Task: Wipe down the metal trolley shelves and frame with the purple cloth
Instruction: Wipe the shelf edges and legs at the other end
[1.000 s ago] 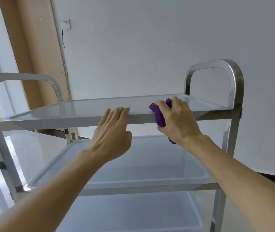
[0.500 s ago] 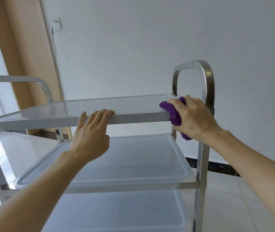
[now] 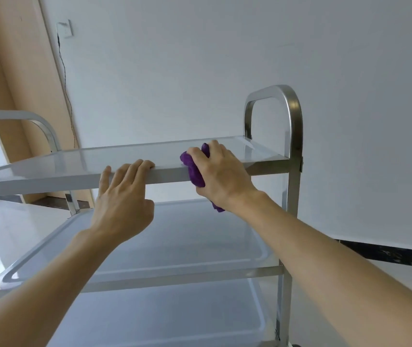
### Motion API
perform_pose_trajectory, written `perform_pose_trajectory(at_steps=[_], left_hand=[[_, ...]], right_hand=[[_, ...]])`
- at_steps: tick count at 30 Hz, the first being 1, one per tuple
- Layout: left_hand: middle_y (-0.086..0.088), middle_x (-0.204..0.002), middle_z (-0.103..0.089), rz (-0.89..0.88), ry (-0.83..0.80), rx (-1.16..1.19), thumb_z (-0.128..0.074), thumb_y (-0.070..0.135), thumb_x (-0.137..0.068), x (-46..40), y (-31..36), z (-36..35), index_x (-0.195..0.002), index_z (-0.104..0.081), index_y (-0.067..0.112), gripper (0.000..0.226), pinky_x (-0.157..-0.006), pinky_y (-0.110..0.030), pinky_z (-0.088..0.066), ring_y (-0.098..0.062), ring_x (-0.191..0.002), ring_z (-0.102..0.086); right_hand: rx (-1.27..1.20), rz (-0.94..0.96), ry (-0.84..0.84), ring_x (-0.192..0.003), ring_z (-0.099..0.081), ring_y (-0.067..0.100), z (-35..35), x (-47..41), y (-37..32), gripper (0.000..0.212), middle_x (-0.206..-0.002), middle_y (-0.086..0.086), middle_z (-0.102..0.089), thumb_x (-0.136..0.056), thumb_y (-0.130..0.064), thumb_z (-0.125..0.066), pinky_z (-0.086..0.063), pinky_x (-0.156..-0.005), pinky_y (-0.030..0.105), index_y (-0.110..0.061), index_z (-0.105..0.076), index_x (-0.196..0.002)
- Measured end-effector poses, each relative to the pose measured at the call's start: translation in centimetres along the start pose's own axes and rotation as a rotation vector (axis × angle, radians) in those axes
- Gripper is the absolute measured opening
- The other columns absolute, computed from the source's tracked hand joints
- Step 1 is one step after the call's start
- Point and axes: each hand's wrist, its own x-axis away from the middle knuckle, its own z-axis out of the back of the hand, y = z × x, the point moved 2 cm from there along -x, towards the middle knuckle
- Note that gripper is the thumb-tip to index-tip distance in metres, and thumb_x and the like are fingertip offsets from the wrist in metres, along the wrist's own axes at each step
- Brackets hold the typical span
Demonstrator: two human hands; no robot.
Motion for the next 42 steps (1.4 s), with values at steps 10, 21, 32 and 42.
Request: perform_pose_trajectory(at_steps=[10, 21, 32, 42], left_hand=[[-0.003, -0.132, -0.050, 0.132, -0.002, 0.152, -0.058, 0.001, -0.075, -1.2, 1.3, 0.3, -0.132, -0.046, 0.015, 0.061, -0.120, -0.047, -0.013, -0.027, -0.124, -0.041], [0.008, -0.146, -0.038, -0.204, -0.014, 0.227, -0.053, 0.010, -0.077, -3.9, 12.3, -1.0, -0.145, -0.033, 0.027, 0.073, -0.116, -0.044, -0.018, -0.021, -0.131, -0.037], [0.009, -0.137, -0.043, -0.172, 0.012, 0.163, -0.056, 0.007, -0.067, -3.2, 12.4, -1.8, -0.139, -0.035, 0.028, 0.078, -0.115, -0.049, -0.018, -0.023, -0.126, -0.038], [0.006, -0.139, -0.042, -0.165, -0.028, 0.166, -0.057, 0.007, -0.066, -3.6, 12.4, -1.6, -0.140, -0.033, 0.028, 0.081, -0.116, -0.047, -0.015, -0.024, -0.128, -0.038]], right_hand=[[-0.084, -0.111, -0.012, -0.093, -0.053, 0.019, 6.5, 5.2, 9.9, 0.065, -0.115, 0.004, -0.046, -0.078, -0.020, -0.080, -0.053, -0.071, 0.029, -0.020, -0.048, -0.134], [-0.686, -0.831, 0.261, -0.102, -0.056, 0.015, 8.5, 0.6, 14.2, 0.067, -0.120, 0.001, -0.051, -0.069, -0.050, -0.078, -0.050, -0.079, 0.026, -0.024, -0.046, -0.122], [-0.955, -0.830, 0.451, -0.096, -0.061, -0.005, 0.7, 10.9, 11.7, 0.057, -0.104, -0.025, -0.062, -0.078, -0.049, -0.076, -0.053, -0.078, 0.015, -0.035, -0.048, -0.126], [-0.814, -0.921, 0.289, -0.105, -0.056, 0.013, -3.4, 16.1, 10.3, 0.047, -0.105, -0.019, -0.056, -0.073, -0.037, -0.083, -0.056, -0.087, 0.036, -0.049, -0.046, -0.099]])
